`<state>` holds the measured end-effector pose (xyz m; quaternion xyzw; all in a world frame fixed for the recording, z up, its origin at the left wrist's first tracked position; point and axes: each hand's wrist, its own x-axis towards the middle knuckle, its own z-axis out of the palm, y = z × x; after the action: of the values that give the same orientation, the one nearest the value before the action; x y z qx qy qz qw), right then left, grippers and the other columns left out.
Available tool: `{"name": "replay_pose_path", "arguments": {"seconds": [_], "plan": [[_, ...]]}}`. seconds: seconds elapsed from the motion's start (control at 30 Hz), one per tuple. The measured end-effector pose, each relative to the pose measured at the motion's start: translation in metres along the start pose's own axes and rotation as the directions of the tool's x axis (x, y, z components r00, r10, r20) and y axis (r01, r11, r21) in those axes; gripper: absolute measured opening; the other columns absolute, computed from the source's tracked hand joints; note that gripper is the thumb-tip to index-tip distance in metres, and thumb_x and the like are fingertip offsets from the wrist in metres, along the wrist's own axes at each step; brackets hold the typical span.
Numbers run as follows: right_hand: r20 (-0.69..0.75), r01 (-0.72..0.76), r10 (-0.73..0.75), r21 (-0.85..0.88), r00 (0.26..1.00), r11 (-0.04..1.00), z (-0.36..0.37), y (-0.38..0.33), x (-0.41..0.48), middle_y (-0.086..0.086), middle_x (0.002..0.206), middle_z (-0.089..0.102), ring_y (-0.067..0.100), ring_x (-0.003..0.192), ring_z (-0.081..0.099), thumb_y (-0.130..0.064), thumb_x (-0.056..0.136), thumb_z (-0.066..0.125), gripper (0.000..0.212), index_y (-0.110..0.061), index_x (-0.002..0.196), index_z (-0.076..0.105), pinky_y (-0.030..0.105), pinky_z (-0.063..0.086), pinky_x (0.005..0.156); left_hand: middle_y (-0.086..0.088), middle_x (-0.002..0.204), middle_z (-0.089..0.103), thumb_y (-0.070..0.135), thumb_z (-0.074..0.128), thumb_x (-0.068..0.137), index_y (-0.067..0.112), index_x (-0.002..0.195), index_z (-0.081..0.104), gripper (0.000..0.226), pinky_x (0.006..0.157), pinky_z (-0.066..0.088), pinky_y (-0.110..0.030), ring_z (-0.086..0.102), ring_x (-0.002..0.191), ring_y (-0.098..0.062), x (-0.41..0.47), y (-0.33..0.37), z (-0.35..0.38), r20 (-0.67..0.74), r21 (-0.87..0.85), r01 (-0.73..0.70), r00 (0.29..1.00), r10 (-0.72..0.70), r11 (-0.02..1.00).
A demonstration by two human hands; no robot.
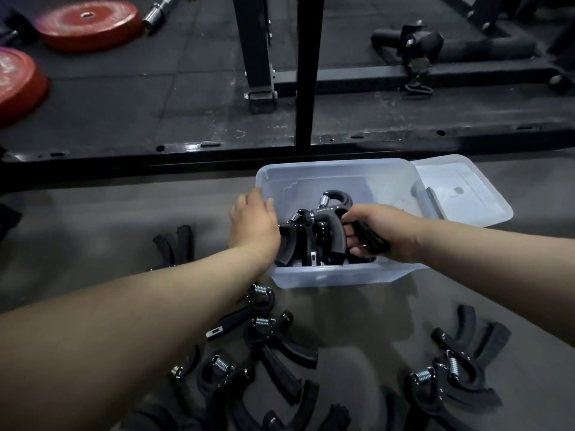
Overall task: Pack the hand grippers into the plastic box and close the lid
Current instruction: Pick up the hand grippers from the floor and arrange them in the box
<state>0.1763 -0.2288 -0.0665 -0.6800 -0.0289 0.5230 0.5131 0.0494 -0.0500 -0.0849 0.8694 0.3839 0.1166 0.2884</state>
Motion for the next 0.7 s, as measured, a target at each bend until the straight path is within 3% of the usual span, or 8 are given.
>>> {"name": "replay_pose_path", "arguments": {"seconds": [0.1,0.23,0.33,0.5,0.6,0.7], "plan": [[-0.043,0.013,-0.016,-0.073,0.999,0.997,0.007,-0.001,0.009,0.004,0.065,0.058,0.019,0.056,0.056,-0.012,0.086,0.054,0.006,-0.013,0.083,0.059,0.025,0.051,0.052,-0.015,0.134,0.041,0.028,0.033,0.103,0.013,0.148,0.031,0.048,0.104,0.030,-0.041,0.036,0.123,-0.035,-0.002,0.001,0.004,-0.011,0.046,-0.006,1.000,0.007,0.999],[-0.141,0.047,-0.067,-0.139,0.988,0.989,0.015,-0.002,0.025,0.005,0.059,0.056,0.021,0.049,0.056,-0.003,0.080,0.055,0.011,-0.013,0.076,0.055,0.030,0.051,0.056,-0.012,0.145,0.035,0.028,0.032,0.103,0.010,0.149,0.029,0.049,0.107,0.028,-0.039,0.032,0.128,-0.033,-0.002,-0.001,0.008,0.005,0.025,-0.036,0.999,0.035,0.999],[-0.194,0.013,-0.049,-0.184,0.980,0.983,0.021,-0.001,0.037,0.007,0.066,0.059,0.025,0.058,0.061,-0.007,0.081,0.058,0.005,-0.012,0.081,0.059,0.034,0.054,0.065,-0.011,0.154,0.027,0.029,0.031,0.103,0.008,0.149,0.027,0.051,0.112,0.025,-0.037,0.030,0.136,-0.032,0.001,-0.005,0.010,0.038,-0.008,-0.053,0.998,0.053,0.999],[-0.159,0.020,-0.052,-0.199,0.986,0.980,0.038,0.000,0.058,0.010,0.069,0.063,0.026,0.060,0.060,-0.015,0.077,0.063,0.008,-0.009,0.083,0.062,0.032,0.048,0.057,-0.008,0.159,0.018,0.026,0.029,0.104,0.010,0.153,0.020,0.053,0.117,0.017,-0.031,0.021,0.144,-0.025,0.002,-0.007,0.012,0.069,-0.074,-0.040,0.997,0.045,0.996],[-0.176,-0.008,-0.061,-0.367,0.982,0.930,0.048,0.001,0.072,0.012,0.074,0.066,0.026,0.063,0.061,-0.019,0.085,0.057,0.017,-0.005,0.087,0.065,0.034,0.049,0.062,-0.007,0.158,0.021,0.022,0.030,0.103,0.011,0.152,0.021,0.052,0.115,0.019,-0.032,0.024,0.142,-0.026,0.001,-0.008,0.012,0.058,-0.063,-0.041,0.997,0.045,0.997],[-0.223,-0.030,-0.154,-0.651,0.963,0.758,0.044,-0.002,0.078,0.015,0.083,0.069,0.029,0.075,0.064,-0.020,0.088,0.051,0.024,-0.004,0.091,0.068,0.033,0.052,0.070,-0.008,0.156,0.025,0.016,0.032,0.100,0.011,0.152,0.022,0.054,0.116,0.024,-0.036,0.028,0.139,-0.028,0.002,-0.008,0.013,0.052,-0.060,-0.040,0.998,0.043,0.997]]}}
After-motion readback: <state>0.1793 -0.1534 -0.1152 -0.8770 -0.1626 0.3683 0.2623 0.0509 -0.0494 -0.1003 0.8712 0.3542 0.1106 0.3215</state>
